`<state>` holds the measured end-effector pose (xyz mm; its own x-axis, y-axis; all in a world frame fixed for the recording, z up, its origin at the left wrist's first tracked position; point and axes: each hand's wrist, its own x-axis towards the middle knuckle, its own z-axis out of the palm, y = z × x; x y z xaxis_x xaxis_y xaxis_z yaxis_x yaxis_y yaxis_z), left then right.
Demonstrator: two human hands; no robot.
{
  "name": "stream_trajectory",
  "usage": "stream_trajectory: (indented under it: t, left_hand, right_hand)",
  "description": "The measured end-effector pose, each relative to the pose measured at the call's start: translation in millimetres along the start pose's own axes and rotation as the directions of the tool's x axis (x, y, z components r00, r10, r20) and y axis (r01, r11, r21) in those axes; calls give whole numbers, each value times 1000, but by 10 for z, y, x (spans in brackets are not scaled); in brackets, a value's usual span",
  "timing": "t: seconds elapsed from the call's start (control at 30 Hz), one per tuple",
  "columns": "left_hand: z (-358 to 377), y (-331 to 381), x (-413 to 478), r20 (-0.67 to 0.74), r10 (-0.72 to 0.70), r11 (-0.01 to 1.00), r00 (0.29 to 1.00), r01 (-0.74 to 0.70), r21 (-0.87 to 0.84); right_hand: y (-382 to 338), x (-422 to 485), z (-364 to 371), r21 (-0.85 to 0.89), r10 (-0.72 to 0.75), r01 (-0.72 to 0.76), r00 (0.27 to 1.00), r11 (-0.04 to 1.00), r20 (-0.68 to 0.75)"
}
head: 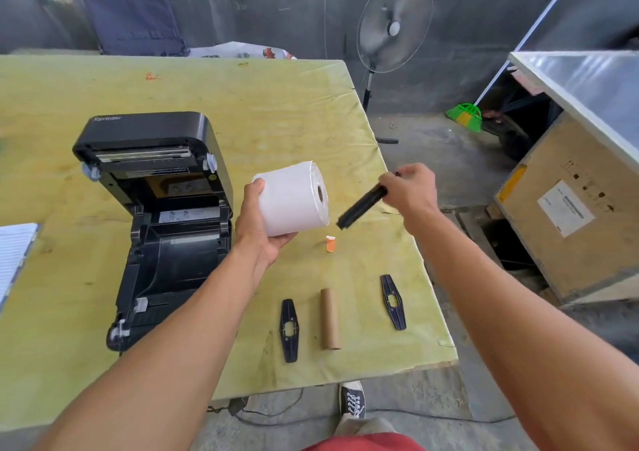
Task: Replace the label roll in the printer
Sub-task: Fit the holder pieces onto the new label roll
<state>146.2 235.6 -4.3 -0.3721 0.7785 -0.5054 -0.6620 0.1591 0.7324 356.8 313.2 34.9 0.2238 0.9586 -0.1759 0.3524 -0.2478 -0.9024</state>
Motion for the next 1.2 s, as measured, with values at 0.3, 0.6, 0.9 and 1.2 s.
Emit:
stream_trajectory:
  t: [0.3,0.6,0.9,1.2]
  left_hand:
    - [-66,163,-225,58,4,1000,998,-4,6]
    - [-254,212,-381,71,-24,998,997,19,62]
    - [-258,176,-327,84,-55,996,995,49,69]
    - [-40,-6,-216,74,-74,987,995,62,147]
  right_hand:
    - [-224,-542,164,479,115,-10,975,878,-189]
    - [-167,-985,174,526,103,52,960,849,-262]
    - [-50,-1097,302,448,-44,65,997,892,-57]
    - [166,-927,382,334,-73,30,991,942,117]
